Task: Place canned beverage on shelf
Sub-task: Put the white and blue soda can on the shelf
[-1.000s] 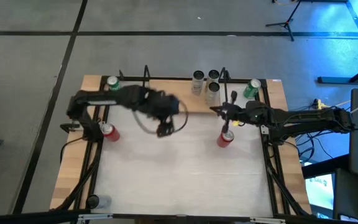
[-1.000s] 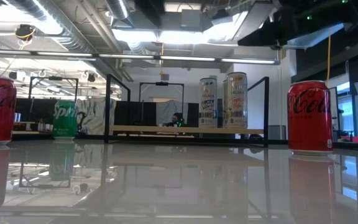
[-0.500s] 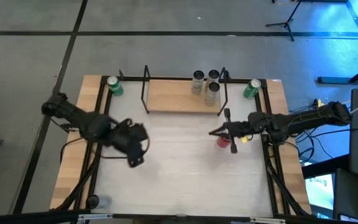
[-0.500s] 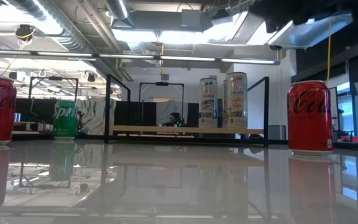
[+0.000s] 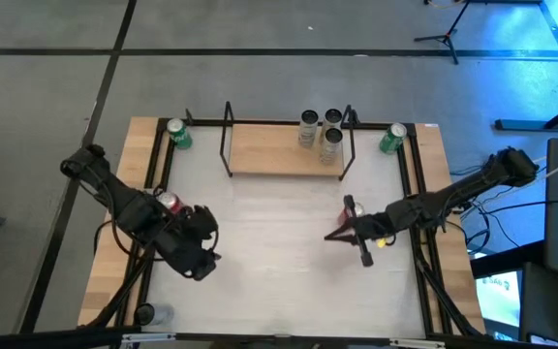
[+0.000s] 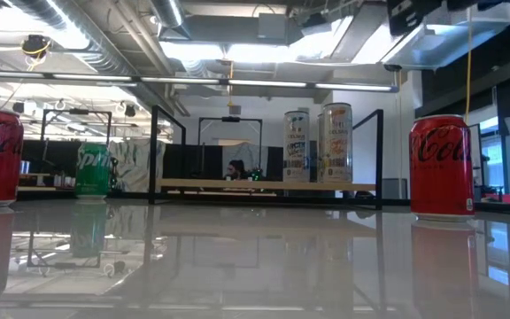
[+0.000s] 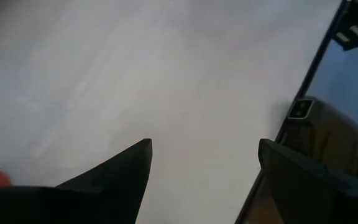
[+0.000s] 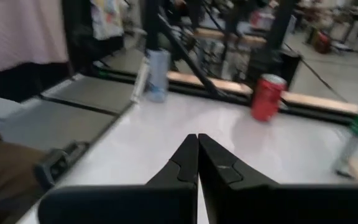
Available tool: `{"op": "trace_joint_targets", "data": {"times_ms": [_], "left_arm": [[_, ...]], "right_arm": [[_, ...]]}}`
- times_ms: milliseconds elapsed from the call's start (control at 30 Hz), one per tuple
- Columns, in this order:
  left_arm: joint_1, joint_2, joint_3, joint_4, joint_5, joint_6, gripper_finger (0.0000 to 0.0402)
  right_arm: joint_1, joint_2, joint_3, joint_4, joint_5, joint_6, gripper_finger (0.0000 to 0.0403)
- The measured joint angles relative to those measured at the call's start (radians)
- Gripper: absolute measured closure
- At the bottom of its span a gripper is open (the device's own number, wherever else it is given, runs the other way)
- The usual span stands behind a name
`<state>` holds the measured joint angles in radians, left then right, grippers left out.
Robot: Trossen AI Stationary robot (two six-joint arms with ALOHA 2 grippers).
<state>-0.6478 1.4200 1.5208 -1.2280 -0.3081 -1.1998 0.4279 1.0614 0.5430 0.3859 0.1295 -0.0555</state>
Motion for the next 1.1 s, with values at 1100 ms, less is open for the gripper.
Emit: {"op": "trace_joint_targets", "data": {"times_ms": [1100], "left_arm": [[-0.14,0.006,-0.135,0.013,0.271,-0.3,0.0075]], "right_arm": [[0.109,0.057,0.0,0.137,0.083,-0.031,0.0398]]}}
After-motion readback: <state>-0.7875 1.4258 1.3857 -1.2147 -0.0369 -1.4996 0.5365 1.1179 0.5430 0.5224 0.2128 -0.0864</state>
